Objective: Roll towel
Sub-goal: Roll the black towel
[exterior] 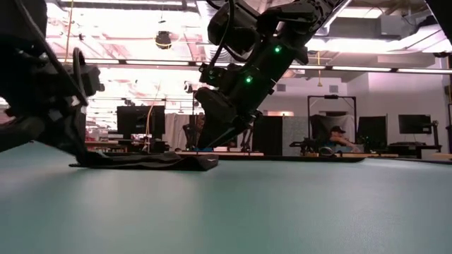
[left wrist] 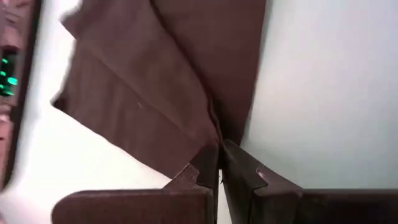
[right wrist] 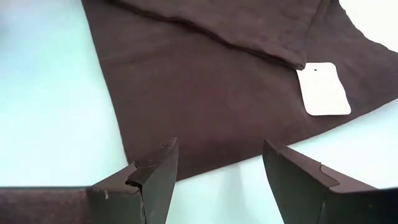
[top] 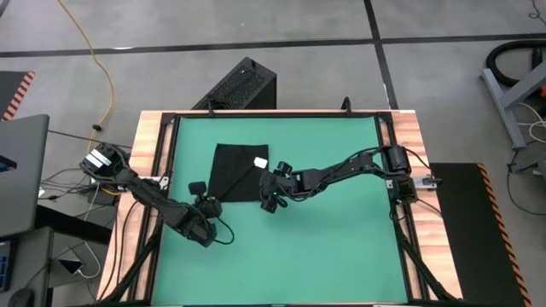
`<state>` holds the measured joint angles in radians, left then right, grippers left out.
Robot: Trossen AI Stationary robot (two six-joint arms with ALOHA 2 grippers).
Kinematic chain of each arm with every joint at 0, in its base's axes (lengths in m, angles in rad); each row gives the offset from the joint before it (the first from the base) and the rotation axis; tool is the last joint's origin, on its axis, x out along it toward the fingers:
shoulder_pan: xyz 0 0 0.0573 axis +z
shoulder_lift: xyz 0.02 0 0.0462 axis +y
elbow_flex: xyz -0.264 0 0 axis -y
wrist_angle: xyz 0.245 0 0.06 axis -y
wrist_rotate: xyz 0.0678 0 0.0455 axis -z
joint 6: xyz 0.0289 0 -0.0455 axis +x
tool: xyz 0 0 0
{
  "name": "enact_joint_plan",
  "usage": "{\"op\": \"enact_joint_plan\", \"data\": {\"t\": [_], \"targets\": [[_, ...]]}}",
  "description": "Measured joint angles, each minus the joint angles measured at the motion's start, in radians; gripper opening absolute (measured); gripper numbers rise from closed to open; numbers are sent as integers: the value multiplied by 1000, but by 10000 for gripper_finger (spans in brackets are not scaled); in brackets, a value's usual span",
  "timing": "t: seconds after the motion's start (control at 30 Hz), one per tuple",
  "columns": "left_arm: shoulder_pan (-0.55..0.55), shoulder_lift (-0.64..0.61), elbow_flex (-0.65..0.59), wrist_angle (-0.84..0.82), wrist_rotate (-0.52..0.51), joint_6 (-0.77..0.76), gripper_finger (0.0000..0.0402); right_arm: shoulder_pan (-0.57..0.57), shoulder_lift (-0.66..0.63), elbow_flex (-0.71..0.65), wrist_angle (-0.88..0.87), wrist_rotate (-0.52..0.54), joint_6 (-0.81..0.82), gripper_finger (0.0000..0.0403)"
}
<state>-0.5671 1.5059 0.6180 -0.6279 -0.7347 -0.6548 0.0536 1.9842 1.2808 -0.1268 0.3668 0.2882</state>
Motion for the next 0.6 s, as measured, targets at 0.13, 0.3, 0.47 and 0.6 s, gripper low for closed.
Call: {"op": "enact_joint_plan", "data": {"t": [0.13, 0.3, 0.47, 0.6], "targets": [[7, 0, 38, -112, -63, -12, 0, 0, 0, 0, 0, 0, 2, 255], [33, 0, 41, -162, -69, -31, 0, 0, 0, 0, 0, 0, 2, 255], [59, 0, 22, -164, -120, -38, 0, 0, 0, 0, -1, -2, 2, 255], [97, 0, -35, -136, -126, -84, 0, 7, 0, 0, -1, -5, -10, 255]]}}
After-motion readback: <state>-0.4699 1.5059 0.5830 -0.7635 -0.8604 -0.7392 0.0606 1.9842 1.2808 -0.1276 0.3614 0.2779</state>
